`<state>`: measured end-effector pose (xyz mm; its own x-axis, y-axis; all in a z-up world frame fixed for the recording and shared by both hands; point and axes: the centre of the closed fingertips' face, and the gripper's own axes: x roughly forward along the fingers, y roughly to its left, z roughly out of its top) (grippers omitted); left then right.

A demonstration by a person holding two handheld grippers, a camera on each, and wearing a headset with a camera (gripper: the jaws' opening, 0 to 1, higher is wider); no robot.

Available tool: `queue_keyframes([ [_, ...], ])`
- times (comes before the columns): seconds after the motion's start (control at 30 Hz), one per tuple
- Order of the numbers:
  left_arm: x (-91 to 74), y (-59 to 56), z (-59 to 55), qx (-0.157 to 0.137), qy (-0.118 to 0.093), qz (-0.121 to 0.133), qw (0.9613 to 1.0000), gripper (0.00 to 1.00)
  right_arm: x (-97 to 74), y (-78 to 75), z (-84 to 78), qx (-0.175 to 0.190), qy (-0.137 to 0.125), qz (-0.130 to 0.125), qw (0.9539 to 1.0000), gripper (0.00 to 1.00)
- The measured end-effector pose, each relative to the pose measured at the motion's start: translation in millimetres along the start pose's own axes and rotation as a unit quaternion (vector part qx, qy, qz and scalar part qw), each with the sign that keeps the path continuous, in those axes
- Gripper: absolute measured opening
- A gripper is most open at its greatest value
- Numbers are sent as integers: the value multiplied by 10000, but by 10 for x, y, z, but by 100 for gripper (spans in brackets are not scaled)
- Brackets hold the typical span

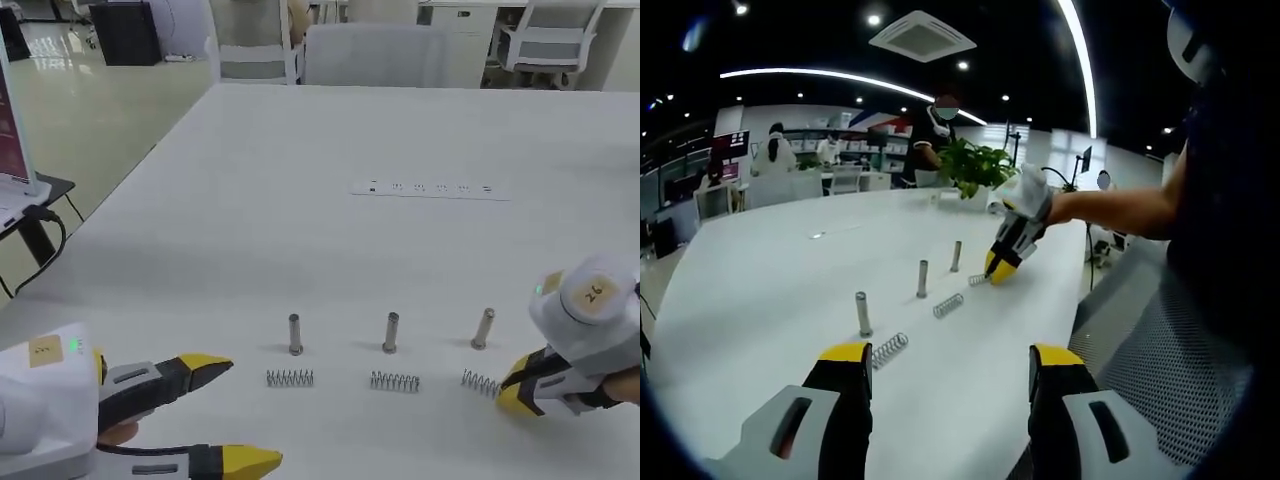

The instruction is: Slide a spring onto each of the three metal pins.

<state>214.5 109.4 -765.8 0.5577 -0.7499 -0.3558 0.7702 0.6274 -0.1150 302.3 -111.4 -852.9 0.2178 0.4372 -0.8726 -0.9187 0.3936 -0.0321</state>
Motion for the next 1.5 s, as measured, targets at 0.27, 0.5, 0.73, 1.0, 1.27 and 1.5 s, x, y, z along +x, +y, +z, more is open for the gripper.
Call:
queue_keyframes([
  [0.27, 57, -69, 33, 176, 115, -262, 9994, 57, -117, 70, 75, -27, -80, -21, 10000, 8],
  [0.5, 156, -170, 65, 366, 231, -627, 9971, 56, -248, 184, 174, -135, -92, 73, 9998, 7],
  [0.73, 257, -204, 80, 498, 301, -894, 9943, 56, -290, 305, 288, -307, -49, 146, 9994, 8],
  [1.0, 397, -223, 136, 674, 312, -1161, 9905, 55, -294, 446, 442, -618, 64, 239, 9978, 8],
  [1.27, 527, -269, 197, 782, 311, -1409, 9864, 53, -313, 579, 646, -950, 70, 324, 9949, 8],
  [1.5, 609, -321, 247, 891, 300, -1553, 9834, 50, -340, 709, 776, -1254, 78, 422, 9912, 8],
])
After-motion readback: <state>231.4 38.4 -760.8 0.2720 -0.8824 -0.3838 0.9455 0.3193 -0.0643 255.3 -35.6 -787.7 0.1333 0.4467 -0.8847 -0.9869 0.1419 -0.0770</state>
